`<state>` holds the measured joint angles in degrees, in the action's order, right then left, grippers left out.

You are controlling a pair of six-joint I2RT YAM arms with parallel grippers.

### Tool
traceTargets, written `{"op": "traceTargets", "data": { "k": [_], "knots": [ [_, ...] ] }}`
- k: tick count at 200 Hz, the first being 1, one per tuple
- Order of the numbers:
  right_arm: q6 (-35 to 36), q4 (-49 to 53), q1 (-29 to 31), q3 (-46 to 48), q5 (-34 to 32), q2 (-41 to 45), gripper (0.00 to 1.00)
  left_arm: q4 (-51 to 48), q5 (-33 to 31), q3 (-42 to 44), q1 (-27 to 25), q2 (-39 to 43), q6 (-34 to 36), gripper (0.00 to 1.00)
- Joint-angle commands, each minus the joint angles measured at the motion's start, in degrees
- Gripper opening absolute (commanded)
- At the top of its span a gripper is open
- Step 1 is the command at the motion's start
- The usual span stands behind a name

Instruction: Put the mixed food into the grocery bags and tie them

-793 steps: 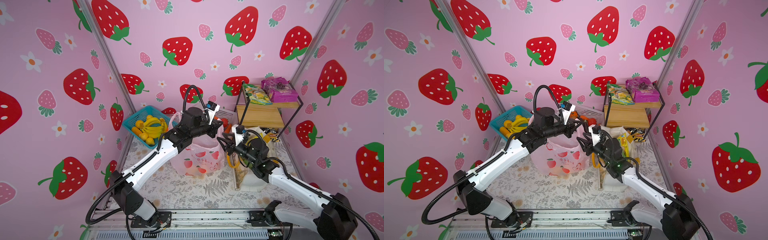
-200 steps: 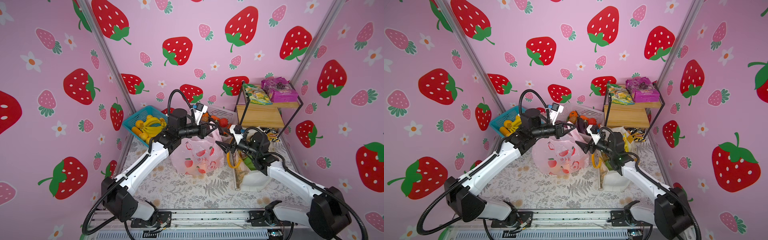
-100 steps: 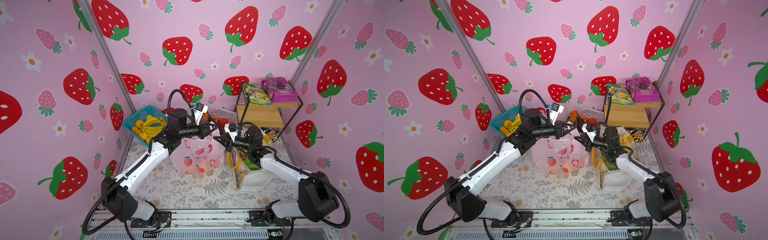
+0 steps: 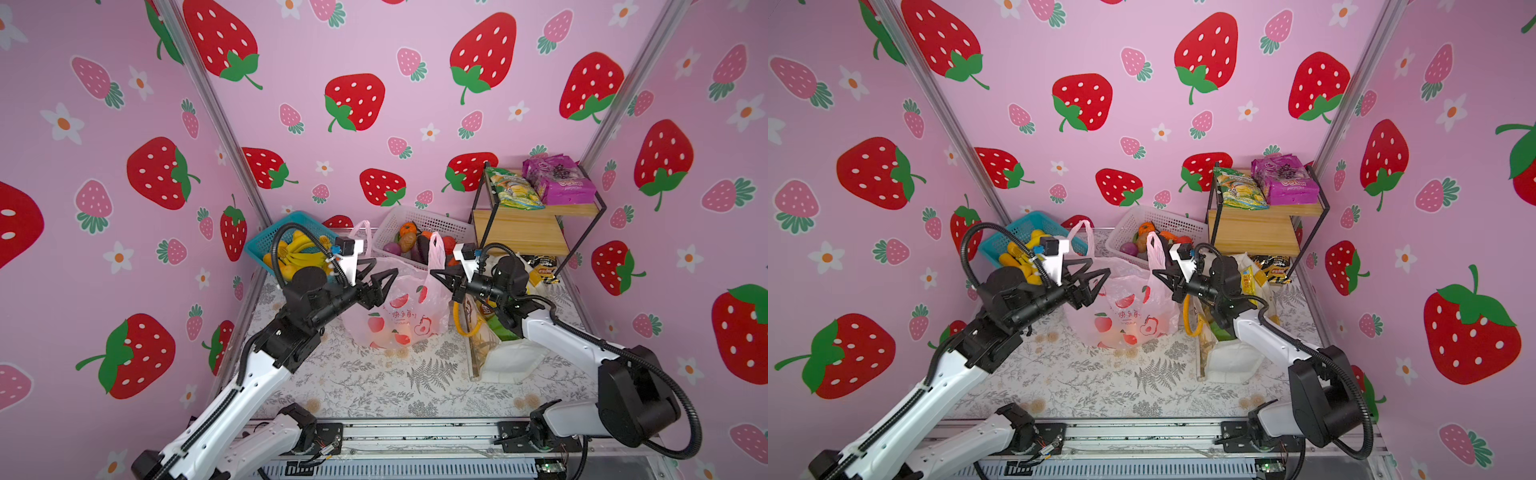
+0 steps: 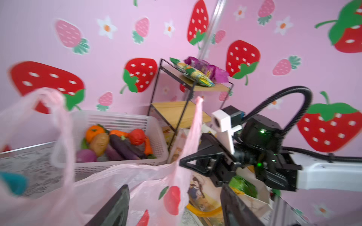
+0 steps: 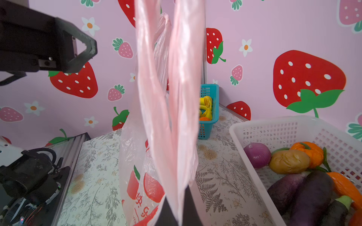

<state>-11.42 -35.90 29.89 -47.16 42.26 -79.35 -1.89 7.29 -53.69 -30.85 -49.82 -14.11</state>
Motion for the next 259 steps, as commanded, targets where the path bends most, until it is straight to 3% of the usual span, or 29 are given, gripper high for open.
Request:
{"op": "traceTargets", "data": {
  "k": [1, 35, 84, 152, 191, 228, 245, 259],
  "knots": [
    [-2.65, -0.43, -0.44, 0.49, -1.92, 1.53, 0.03, 0.85, -20.58, 4.14, 0.27, 2.89, 4.95, 0.8],
    [-3.61, -0.49, -0.49, 0.84, -2.12, 1.5, 0.04, -1.46, -28.74, 2.01, 0.27, -1.6, 10.69, 0.88],
    [-3.85, -1.48, -0.47, 1.28, -2.34, 0.8, 0.04, -2.09, -33.13, -4.75, 0.22, -12.31, 16.73, 0.94],
    [-4.84, -2.07, -0.46, 0.29, -1.74, -0.94, 0.04, 0.68, -32.07, -9.56, 0.2, -20.81, 21.36, 0.92],
    [-4.98, -1.9, -0.45, 0.31, -1.74, -0.72, 0.04, 1.78, -34.01, -11.93, -0.32, -26.04, 24.04, 0.78],
    [-4.67, -1.37, -0.45, 0.39, -2.27, -0.29, 0.04, 0.9, -33.57, -11.88, -0.7, -26.03, 24.61, 0.38],
    [-4.6, -0.48, -0.53, 0.02, -3.42, -0.27, 0.04, 1.5, -27.67, -9.76, -0.61, -23.53, 25.87, 0.17],
    [-4.83, 0.79, -0.62, -0.53, -4.67, -0.32, 0.04, 2.52, -20.4, -7.2, -0.31, -21.18, 27.42, 0.12]
  ]
}}
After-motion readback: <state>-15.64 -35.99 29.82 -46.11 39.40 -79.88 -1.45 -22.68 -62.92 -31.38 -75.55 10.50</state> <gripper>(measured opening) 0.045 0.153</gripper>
